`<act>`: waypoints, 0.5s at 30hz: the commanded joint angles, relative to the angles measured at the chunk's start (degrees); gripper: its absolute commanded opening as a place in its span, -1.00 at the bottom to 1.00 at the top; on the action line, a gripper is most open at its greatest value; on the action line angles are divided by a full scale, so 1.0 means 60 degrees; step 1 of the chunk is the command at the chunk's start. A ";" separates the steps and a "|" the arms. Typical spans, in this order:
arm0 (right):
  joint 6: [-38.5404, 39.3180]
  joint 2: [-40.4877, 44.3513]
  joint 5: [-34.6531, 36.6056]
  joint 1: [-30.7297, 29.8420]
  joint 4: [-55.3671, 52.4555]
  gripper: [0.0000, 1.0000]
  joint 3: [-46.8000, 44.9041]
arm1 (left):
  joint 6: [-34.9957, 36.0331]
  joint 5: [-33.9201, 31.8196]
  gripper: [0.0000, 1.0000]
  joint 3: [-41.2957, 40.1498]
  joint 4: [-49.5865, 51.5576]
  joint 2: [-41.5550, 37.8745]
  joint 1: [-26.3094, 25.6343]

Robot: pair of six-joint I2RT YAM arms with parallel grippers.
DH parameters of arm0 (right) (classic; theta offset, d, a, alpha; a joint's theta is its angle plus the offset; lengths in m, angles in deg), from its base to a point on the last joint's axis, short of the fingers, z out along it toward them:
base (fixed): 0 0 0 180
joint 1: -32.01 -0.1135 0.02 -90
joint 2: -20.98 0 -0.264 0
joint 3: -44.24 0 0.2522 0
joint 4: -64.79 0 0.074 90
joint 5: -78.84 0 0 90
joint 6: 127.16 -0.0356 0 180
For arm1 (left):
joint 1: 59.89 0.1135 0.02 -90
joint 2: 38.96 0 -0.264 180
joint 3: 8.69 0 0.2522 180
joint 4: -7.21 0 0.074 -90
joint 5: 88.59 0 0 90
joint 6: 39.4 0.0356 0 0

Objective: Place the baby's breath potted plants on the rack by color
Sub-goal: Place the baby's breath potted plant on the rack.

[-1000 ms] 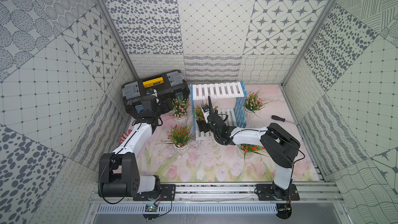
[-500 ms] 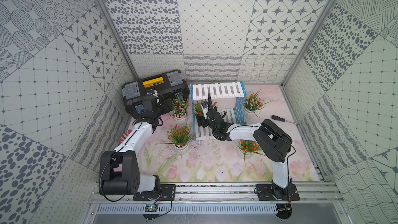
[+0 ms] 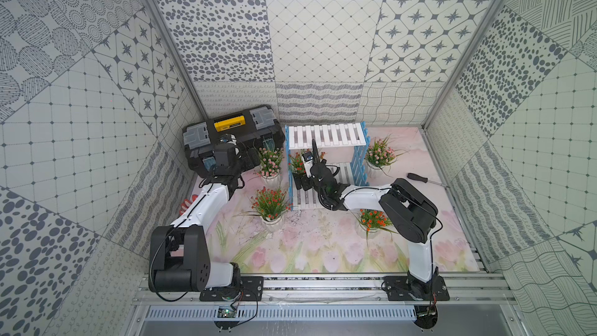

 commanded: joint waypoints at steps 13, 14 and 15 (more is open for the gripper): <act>0.0237 0.0295 -0.0206 -0.0199 0.3903 0.96 -0.2288 | -0.0215 0.0109 0.87 -0.0066 -0.0634 0.0083 0.0026; 0.0290 0.0238 -0.0219 -0.0236 0.4108 0.96 -0.2340 | -0.0204 0.0100 0.87 -0.0091 -0.0626 0.0077 0.0022; 0.0301 0.0225 -0.0194 -0.0252 0.4305 0.96 -0.2425 | -0.0201 0.0089 0.87 -0.0103 -0.0636 0.0055 0.0018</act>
